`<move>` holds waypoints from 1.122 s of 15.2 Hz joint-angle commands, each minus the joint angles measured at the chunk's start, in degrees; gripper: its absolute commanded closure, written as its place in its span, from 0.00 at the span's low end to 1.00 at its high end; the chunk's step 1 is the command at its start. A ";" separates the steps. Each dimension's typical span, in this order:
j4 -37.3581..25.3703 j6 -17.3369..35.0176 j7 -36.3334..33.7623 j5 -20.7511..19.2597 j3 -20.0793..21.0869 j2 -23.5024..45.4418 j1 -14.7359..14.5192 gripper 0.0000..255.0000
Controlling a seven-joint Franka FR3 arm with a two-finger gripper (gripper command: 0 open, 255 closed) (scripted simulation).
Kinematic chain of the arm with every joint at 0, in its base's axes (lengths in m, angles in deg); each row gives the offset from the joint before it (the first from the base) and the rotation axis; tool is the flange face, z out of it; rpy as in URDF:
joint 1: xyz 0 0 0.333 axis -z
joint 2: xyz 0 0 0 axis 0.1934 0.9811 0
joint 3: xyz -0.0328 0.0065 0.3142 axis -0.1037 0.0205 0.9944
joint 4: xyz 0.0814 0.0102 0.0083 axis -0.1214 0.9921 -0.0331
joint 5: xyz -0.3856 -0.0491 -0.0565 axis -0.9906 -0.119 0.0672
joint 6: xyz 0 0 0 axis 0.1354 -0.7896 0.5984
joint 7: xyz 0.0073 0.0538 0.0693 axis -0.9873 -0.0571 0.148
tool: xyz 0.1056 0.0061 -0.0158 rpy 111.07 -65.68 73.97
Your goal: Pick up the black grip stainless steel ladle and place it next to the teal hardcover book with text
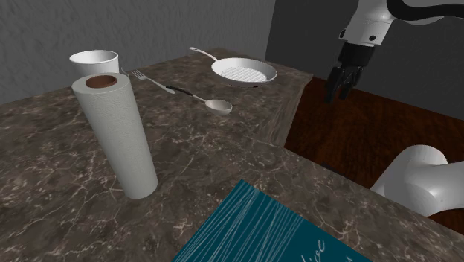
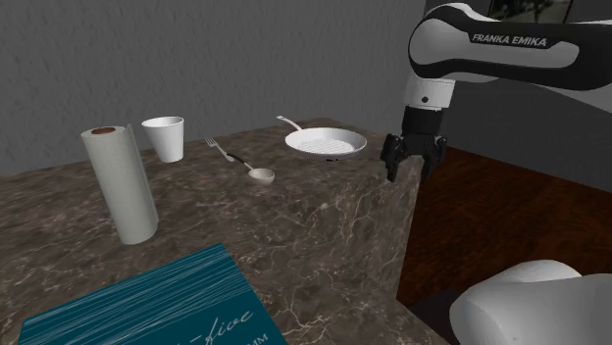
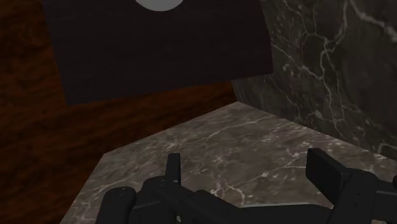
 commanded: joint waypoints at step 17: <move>-21.27 11.46 -4.25 4.27 9.70 29.84 -6.02 0.00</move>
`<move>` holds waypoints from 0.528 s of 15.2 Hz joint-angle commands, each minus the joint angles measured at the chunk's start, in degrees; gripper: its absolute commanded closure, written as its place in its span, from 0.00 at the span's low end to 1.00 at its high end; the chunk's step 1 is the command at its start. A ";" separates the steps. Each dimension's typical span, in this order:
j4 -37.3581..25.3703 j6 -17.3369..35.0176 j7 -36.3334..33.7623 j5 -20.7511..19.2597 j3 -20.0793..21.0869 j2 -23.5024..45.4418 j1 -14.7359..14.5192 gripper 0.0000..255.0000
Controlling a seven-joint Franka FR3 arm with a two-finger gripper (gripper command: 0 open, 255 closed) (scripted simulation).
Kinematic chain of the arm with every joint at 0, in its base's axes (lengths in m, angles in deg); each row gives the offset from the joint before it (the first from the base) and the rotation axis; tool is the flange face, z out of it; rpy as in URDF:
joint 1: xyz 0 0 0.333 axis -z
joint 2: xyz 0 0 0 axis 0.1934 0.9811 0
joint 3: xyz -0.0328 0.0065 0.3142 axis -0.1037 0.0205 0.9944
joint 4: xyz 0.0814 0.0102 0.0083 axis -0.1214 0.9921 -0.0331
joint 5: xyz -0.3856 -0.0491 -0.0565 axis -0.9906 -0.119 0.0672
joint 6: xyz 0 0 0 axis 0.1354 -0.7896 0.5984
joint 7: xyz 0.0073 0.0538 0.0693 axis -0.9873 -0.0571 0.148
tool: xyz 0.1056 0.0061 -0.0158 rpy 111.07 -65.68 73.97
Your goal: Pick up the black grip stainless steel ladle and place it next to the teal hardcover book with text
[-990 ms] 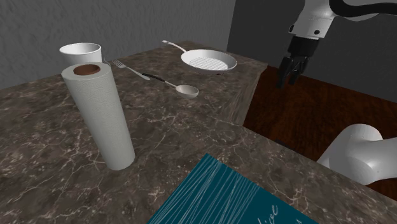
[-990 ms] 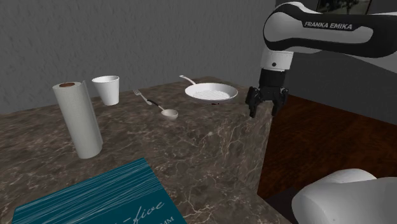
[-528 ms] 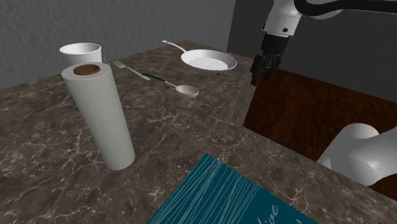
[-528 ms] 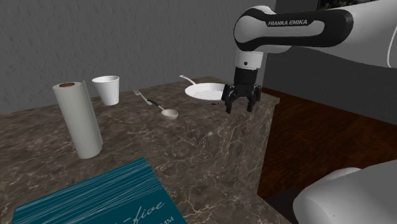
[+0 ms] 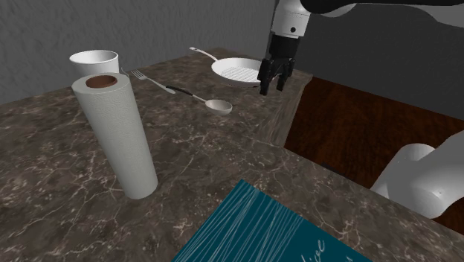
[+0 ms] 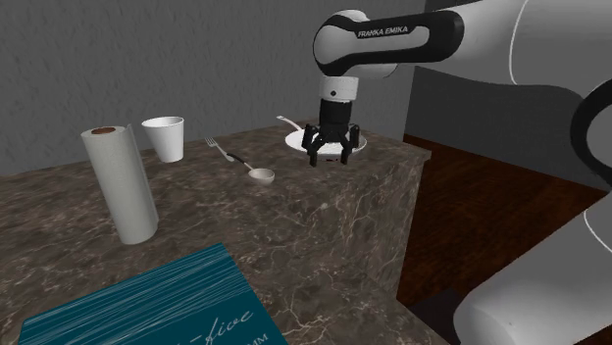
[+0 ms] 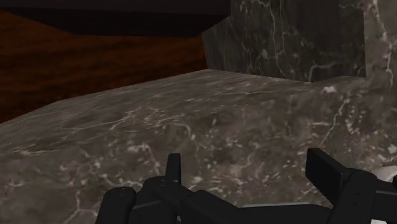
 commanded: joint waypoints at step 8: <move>-18.81 0.92 -3.50 -2.04 4.97 18.12 -3.06 0.00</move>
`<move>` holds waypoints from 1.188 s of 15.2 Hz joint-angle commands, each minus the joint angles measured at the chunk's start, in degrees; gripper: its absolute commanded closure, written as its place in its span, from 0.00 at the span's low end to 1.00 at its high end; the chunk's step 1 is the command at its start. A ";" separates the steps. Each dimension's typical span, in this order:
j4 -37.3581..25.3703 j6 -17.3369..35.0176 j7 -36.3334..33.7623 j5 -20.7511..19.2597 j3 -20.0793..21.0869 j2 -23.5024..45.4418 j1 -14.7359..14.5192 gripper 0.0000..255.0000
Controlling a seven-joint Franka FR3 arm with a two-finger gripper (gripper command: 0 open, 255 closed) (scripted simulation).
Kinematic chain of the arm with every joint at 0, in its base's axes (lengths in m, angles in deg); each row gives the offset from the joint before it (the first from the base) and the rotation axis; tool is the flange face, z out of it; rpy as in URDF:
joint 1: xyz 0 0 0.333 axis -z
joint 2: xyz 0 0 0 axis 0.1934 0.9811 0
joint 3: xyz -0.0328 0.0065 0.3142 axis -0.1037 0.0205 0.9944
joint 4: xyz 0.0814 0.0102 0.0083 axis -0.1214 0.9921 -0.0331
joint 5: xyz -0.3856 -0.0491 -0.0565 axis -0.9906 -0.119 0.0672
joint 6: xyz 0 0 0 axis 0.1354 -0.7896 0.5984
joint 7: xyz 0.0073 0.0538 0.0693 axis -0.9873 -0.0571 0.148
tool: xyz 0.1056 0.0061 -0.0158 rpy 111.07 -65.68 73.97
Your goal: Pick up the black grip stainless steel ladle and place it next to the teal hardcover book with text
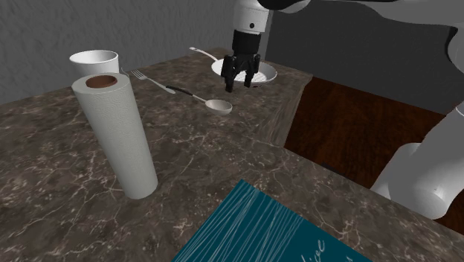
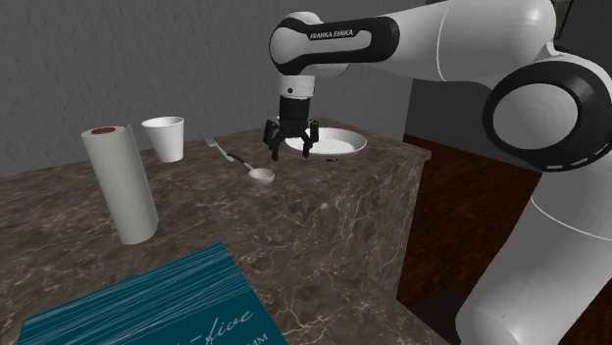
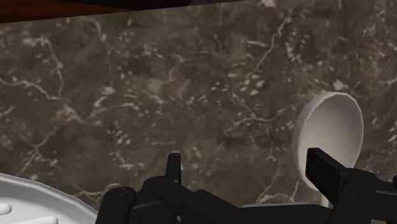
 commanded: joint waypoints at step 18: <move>-23.13 0.51 -4.01 -5.99 3.90 22.52 -6.06 0.00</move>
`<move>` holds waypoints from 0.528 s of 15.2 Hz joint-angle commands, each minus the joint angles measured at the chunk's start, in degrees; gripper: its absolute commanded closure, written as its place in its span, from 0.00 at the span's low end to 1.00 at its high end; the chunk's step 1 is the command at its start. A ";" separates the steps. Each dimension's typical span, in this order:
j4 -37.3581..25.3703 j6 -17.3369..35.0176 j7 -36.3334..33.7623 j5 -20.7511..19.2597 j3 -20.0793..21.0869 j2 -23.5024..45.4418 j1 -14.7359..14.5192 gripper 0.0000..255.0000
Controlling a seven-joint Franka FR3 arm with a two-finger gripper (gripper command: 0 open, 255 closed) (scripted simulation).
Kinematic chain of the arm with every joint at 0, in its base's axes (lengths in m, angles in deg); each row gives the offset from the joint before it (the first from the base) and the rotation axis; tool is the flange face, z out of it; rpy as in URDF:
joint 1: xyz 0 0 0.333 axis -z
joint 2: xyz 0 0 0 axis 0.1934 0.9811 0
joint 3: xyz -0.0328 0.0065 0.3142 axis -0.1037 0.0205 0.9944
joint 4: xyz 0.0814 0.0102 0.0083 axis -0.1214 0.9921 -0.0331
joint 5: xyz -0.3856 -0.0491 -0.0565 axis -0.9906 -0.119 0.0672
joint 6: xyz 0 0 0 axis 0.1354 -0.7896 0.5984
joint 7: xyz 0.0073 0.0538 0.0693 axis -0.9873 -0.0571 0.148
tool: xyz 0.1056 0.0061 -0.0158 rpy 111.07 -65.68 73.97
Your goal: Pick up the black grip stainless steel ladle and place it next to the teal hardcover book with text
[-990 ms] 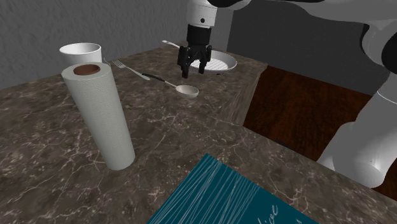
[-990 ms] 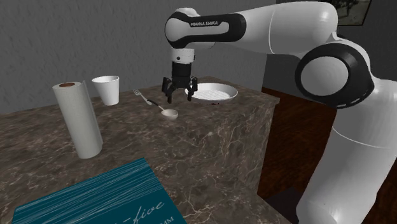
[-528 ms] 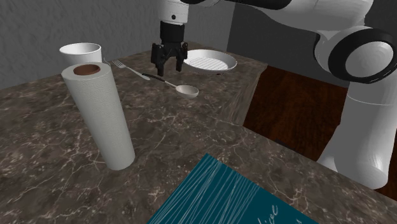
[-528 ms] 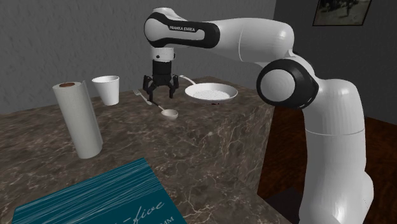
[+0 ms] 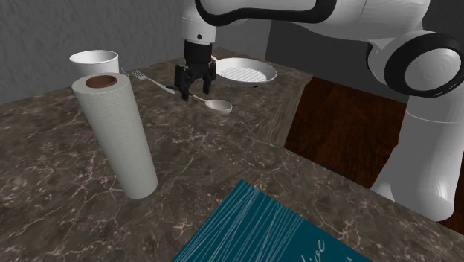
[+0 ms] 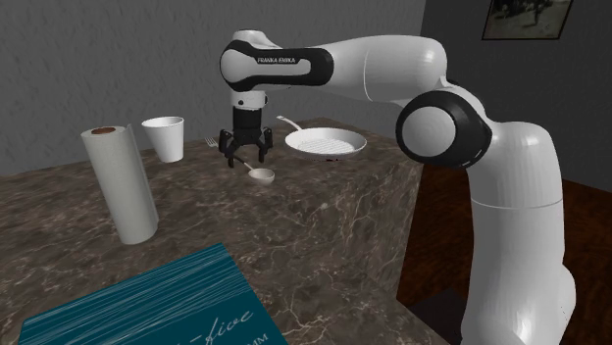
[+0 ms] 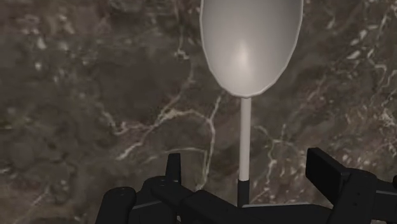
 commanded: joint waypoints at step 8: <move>0.89 0.65 0.00 0.06 0.02 -0.29 0.02 1.00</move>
